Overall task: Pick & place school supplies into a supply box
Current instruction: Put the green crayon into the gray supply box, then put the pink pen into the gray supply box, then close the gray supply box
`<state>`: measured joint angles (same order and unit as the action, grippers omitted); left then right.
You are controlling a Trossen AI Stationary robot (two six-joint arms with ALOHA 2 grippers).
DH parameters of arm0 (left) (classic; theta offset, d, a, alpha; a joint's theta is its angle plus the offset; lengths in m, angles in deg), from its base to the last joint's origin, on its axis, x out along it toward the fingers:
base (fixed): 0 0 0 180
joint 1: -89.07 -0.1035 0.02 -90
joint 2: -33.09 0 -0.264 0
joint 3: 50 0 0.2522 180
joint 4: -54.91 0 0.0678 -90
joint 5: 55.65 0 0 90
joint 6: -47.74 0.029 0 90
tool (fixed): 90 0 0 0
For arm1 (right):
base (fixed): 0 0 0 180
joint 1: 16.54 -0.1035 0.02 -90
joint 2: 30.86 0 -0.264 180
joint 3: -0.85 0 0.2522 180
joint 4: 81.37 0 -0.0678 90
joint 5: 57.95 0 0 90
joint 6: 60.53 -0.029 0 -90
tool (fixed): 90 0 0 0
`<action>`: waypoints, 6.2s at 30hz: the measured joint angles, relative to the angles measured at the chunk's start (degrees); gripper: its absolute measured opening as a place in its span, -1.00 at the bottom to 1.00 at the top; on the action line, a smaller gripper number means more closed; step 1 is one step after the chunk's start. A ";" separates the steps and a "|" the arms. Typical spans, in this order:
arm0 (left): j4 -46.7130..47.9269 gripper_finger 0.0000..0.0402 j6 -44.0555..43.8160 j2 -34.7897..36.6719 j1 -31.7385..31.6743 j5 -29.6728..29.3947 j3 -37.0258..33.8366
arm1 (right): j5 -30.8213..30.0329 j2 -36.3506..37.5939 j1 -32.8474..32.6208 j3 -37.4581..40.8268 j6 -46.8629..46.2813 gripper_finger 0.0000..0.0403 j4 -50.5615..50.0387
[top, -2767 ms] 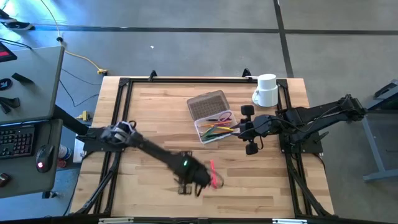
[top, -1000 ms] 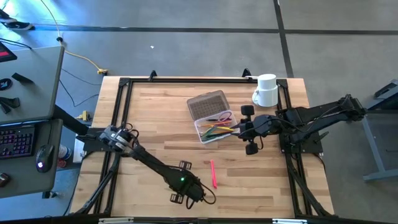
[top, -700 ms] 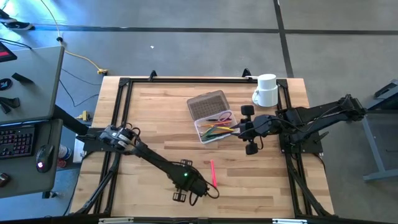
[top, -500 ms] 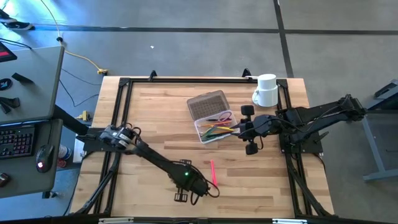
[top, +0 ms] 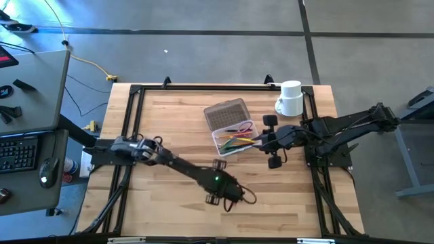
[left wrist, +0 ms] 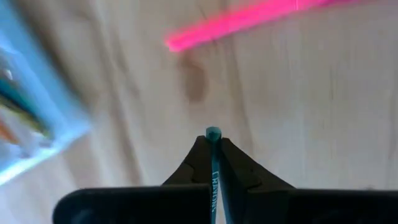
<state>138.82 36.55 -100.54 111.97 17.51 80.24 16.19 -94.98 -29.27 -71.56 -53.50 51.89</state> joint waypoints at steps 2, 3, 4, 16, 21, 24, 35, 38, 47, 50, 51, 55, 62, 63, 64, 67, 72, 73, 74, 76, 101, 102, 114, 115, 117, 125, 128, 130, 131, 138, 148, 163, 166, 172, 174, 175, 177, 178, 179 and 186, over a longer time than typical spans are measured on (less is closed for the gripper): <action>1.81 -0.83 1.36 0.18 -1.37 -2.03 2.49 | -0.04 0.00 -0.02 0.00 -1.53 -0.61 -2.85; 2.48 -0.81 2.44 0.20 -2.28 -3.53 3.42 | -0.02 0.00 -0.03 0.00 -2.60 -0.61 -4.62; 2.47 -0.79 3.90 0.20 -3.22 -5.06 4.10 | -0.02 0.00 -0.04 0.00 -3.74 -0.61 -6.48; -4.51 -0.71 10.53 -0.50 -22.23 1.36 7.42 | -0.81 0.00 -0.04 0.02 -9.66 -0.61 -13.58; -5.38 -0.55 6.82 -1.95 -27.04 8.48 7.43 | -1.32 0.02 -0.02 0.02 -9.61 -0.61 -13.72; -5.53 -0.43 7.78 -2.36 -27.61 5.27 7.29 | -2.36 0.02 -0.08 0.04 -9.59 -0.61 -13.68; 6.23 -0.20 2.52 -1.35 -26.95 2.87 7.38 | -3.10 0.02 -0.06 0.04 -9.42 -0.61 -12.94; 18.07 -0.23 -7.11 0.90 -27.08 0.89 8.51 | -3.06 0.02 -0.06 0.04 -8.20 -0.61 -11.31; 20.23 -0.25 -15.04 14.04 -24.04 1.16 8.43 | -2.54 0.02 -0.06 0.04 -8.04 -0.61 -8.76; 19.89 -0.25 -16.76 18.48 -22.06 -2.12 8.38 | -2.29 0.02 -0.08 0.02 -9.26 -0.61 -7.75; 20.17 -0.25 -17.71 20.14 -21.09 -3.57 8.41 | -2.14 0.02 -0.08 0.02 -10.30 -0.61 -6.81; 20.07 -0.24 -20.66 24.67 -15.46 -10.57 8.34 | 1.08 0.02 -0.06 0.00 -16.79 -0.61 -3.96; 19.84 -0.25 -25.26 31.50 -3.98 -27.20 0.18 | 4.35 0.00 -1.33 6.49 -22.29 -0.61 7.40; 19.70 -0.25 -26.61 32.68 -2.74 -27.60 -2.37 | 4.80 0.00 -1.52 8.13 -22.20 -0.61 10.24; 19.84 -0.25 -28.09 33.89 -1.59 -27.87 -5.27 | 5.23 0.00 -1.59 9.79 -22.18 -0.61 13.02; 19.71 -0.25 -34.44 39.02 0.83 -29.32 -15.74 | 5.89 0.00 -1.58 14.74 -22.16 -0.61 22.07; 19.19 -0.26 -53.08 49.36 1.64 -31.14 -35.76 | 2.31 0.00 -1.57 25.06 -20.98 -0.61 44.88; 17.94 -0.26 -55.76 50.96 1.43 -30.73 -39.37 | 0.46 0.00 -1.57 27.14 -20.25 -0.61 50.16; 15.95 -0.26 -57.45 52.41 1.28 -30.07 -43.04 | -1.68 0.00 -1.54 29.10 -19.14 -0.61 55.46; 10.98 -0.26 -56.68 54.77 0.40 -27.95 -48.76 | -6.44 0.00 -1.39 32.56 -15.49 -0.61 65.40; -37.12 -0.26 -7.29 58.34 -21.77 -8.98 -56.99 | 4.18 -10.47 -10.16 24.64 -3.60 -0.61 55.70; -37.76 -0.26 -7.26 58.24 -22.03 -8.67 -56.99 | 4.08 -12.86 -10.96 21.80 -2.87 -0.61 51.99; -38.56 -0.26 -7.07 58.19 -22.15 -5.73 -56.99 | 21.37 -39.83 -12.30 -7.53 6.65 -0.56 14.25; -38.52 -0.26 -7.07 58.19 -22.15 -5.72 -56.99 | 20.89 -41.46 -12.09 -9.52 8.36 -0.56 11.38; -38.43 -0.26 -7.07 58.19 -22.15 -5.72 -56.99 | 20.02 -44.56 -11.58 -13.14 11.09 -0.56 6.64; -38.26 -0.26 -7.07 58.19 -22.15 -5.70 -56.99 | 19.31 -51.78 -10.23 -20.02 19.70 -0.56 -0.61; -38.24 -0.26 -7.07 58.19 -22.15 -5.68 -56.99 | 18.69 -52.13 -10.10 -19.57 21.85 -0.56 -0.21; -38.26 -0.26 -7.07 58.19 -22.15 -5.68 -56.99 | 17.27 -52.16 -10.07 -18.57 24.04 -0.56 -0.11; -38.26 -0.26 -7.07 58.19 -22.15 -5.68 -56.99 | 16.83 -52.19 -10.03 -18.10 25.19 -0.56 0.46; -38.30 -0.26 -8.37 58.19 -22.15 -4.63 -56.99 | 16.40 -51.74 -8.70 -14.63 24.03 -0.57 4.95; -38.30 -0.26 -8.82 58.19 -22.15 -1.94 -56.99 | 16.69 -51.76 -7.58 -12.92 14.25 -0.90 4.10; -38.74 -0.26 -8.82 58.19 -22.15 -2.00 -56.99 | -15.47 -38.84 -6.87 -13.14 12.25 -0.97 -0.53; -38.74 -0.25 -8.79 58.19 -22.15 -2.05 -56.99 | -15.66 -36.59 -2.10 -13.23 11.50 -0.90 0.83; -38.77 -0.25 -8.72 58.19 -22.15 -2.16 -56.99 | 0.63 -36.70 10.34 -8.58 6.93 -0.77 5.65; -38.77 -0.25 -8.68 58.19 -22.15 -2.16 -56.99 | 6.18 -36.70 13.45 -5.26 6.72 -0.76 11.60; -38.76 -0.25 -8.62 58.19 -22.15 -2.20 -56.99 | 8.46 -36.68 14.63 -3.66 6.84 -0.76 13.47; -38.76 -0.25 -8.58 58.19 -22.15 -2.20 -56.99 | 11.08 -36.68 16.05 -0.97 7.98 -0.74 16.53; -38.76 -0.25 -8.59 58.19 -22.15 -2.20 -56.99 | 11.19 -36.68 16.39 -0.12 8.95 -0.72 17.26; -38.76 -0.26 -8.58 58.19 -22.15 -2.20 -56.99 | 10.35 -36.68 16.55 0.37 9.74 -0.70 17.45; -38.25 -0.26 -8.58 58.19 -22.15 -1.78 -56.99 | 7.73 -36.63 15.81 -0.96 10.17 -0.42 17.29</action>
<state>100.57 27.97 -42.35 89.82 15.72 23.25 23.92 -131.61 -13.47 -72.52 -43.33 69.18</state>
